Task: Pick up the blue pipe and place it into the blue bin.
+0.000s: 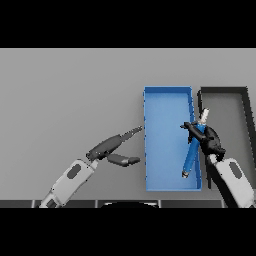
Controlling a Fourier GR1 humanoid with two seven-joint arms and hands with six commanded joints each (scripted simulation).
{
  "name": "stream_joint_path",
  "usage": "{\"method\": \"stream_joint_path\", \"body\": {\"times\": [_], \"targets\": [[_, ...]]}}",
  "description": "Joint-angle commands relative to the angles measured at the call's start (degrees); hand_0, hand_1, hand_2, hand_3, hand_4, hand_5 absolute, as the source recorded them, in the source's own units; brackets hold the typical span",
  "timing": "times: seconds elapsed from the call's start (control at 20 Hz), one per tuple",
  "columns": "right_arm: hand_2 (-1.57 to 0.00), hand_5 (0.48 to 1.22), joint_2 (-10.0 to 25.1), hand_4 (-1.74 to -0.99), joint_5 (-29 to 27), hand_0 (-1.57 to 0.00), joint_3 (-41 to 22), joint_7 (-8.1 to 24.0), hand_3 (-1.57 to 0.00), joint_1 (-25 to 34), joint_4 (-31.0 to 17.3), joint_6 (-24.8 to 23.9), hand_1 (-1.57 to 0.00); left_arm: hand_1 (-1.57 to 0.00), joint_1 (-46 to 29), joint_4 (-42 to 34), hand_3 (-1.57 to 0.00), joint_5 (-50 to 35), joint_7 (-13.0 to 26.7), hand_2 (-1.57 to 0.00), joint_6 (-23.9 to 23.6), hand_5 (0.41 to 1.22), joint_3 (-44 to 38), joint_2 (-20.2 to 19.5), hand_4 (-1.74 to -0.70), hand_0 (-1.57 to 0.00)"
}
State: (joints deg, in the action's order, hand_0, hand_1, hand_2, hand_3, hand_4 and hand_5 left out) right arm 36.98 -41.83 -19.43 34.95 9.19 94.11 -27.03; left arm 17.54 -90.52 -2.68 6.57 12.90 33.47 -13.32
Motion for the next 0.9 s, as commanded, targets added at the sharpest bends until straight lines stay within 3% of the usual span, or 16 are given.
{"method": "stream_joint_path", "body": {"times": [0.0, 0.1, 0.3, 0.5, 0.6, 0.85], "targets": [[-0.85, 1.159, 0.7, -1.404, -2.5, -0.94, -1.3, 0.0, -0.52, 0.5, -0.8, -0.9, -0.88, 0.00, -0.1, -0.2, 0.00, 0.0, -0.2, 0.00, 0.1, 0.476, 0.0, -0.2, -0.83, 0.00], [-0.55, 1.182, 2.6, -1.302, -7.0, -0.60, -4.3, 0.0, -0.33, 1.9, -1.9, -2.7, -0.57, 0.00, -0.2, -0.3, 0.00, 0.2, -0.5, 0.00, 0.2, 0.476, 0.3, -0.1, -0.83, 0.00], [-0.22, 1.002, 8.1, -1.204, -5.9, -0.25, -11.0, 0.0, -0.13, 4.4, -0.7, 0.7, -0.23, 0.00, 0.2, 0.1, 0.00, -0.1, -0.4, 0.00, 0.0, 0.477, -0.1, 0.0, -0.83, 0.00], [-0.09, 0.880, 11.6, -1.189, -6.1, -0.12, -16.0, 0.0, -0.05, 7.9, -1.1, 1.2, -0.09, 0.00, -0.2, 0.2, 0.00, -0.1, -0.9, 0.00, 0.1, 0.471, -0.3, -0.2, -0.83, 0.00], [-0.06, 0.838, 11.6, -1.196, -6.4, -0.08, -17.2, 0.0, -0.03, 9.0, -1.8, 0.1, -0.06, 0.00, -0.3, -0.3, 0.00, 0.0, -0.5, 0.00, -0.1, 0.471, -0.1, -0.1, -0.83, 0.00], [-0.02, 0.783, 12.3, -1.176, -7.1, -0.03, -18.0, -1.2, -0.01, 9.3, -1.2, -0.7, -0.02, 0.00, -0.6, -0.3, 0.00, 1.0, -0.5, 0.00, -0.8, 0.470, 0.2, -0.2, -0.83, 0.00]]}}
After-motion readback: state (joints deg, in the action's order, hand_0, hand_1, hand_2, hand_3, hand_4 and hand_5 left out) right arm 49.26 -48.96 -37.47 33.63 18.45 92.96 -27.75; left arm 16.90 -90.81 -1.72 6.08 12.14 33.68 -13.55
